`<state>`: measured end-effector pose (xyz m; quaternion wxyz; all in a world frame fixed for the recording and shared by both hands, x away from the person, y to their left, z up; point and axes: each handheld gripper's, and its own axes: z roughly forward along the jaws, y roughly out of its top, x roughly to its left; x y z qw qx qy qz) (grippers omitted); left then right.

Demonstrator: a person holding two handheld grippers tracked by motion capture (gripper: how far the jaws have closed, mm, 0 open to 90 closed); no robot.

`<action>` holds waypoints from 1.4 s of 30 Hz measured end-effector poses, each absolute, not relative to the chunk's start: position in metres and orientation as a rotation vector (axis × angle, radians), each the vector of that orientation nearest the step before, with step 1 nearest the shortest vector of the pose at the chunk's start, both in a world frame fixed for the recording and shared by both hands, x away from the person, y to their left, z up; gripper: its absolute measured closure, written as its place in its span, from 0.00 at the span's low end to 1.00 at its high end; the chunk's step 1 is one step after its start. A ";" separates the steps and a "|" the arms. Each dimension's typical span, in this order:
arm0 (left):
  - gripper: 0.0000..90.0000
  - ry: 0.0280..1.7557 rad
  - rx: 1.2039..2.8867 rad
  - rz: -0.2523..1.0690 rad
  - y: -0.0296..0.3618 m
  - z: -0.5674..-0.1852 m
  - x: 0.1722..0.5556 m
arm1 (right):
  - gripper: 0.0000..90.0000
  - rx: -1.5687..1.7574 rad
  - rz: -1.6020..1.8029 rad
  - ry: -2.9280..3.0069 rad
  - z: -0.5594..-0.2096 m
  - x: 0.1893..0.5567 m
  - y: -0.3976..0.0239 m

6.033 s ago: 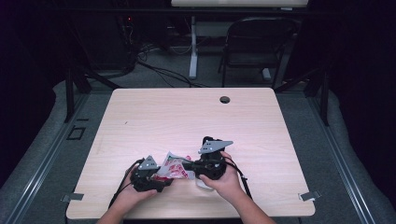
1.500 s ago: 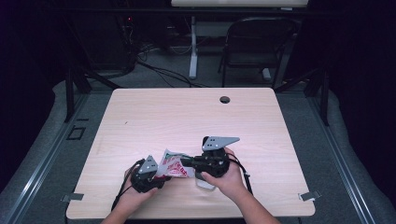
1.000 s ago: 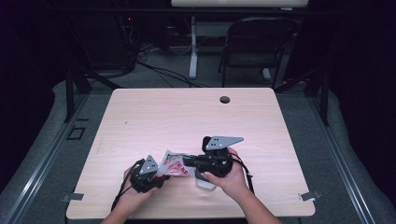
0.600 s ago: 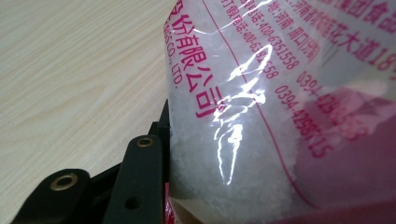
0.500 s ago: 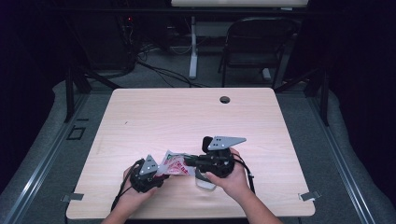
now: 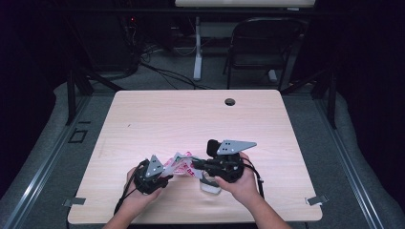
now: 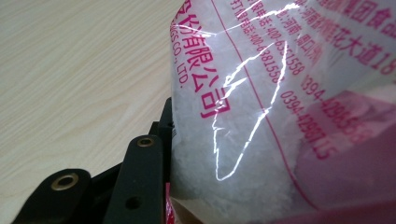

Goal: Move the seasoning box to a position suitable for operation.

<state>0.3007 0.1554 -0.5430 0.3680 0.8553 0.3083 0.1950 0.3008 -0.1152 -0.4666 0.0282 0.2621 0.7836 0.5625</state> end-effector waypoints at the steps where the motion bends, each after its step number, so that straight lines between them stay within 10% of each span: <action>1: 0.72 0.793 2.191 0.509 0.155 -0.543 0.301 | 1.00 0.812 1.737 2.418 -0.467 0.301 -0.116; 42: 0.72 0.722 2.229 0.767 0.128 -0.527 0.315 | 1.00 0.900 1.802 2.335 -0.475 0.306 -0.145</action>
